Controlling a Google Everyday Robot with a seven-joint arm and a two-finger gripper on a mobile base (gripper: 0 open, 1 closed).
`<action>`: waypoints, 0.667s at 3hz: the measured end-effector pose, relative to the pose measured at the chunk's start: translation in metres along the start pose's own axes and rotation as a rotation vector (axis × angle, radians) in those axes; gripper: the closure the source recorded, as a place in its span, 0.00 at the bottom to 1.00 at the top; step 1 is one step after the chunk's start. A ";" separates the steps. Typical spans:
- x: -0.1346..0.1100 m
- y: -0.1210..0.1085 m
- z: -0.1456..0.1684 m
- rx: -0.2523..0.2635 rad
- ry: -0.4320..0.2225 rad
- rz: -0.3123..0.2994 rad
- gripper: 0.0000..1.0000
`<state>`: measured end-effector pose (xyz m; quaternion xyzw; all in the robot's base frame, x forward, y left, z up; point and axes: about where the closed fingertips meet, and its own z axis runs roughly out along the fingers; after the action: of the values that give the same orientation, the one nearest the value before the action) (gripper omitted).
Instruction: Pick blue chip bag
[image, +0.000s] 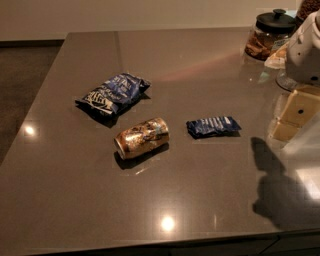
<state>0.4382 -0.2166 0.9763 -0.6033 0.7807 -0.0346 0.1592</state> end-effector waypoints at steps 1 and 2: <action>-0.002 -0.001 0.000 0.000 -0.003 -0.004 0.00; -0.012 -0.005 0.000 0.002 -0.020 -0.019 0.00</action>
Offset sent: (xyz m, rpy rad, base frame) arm 0.0056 0.0125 0.0016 0.0077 0.0134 0.0339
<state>0.4459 -0.2068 0.9797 -0.6110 0.7732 -0.0309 0.1670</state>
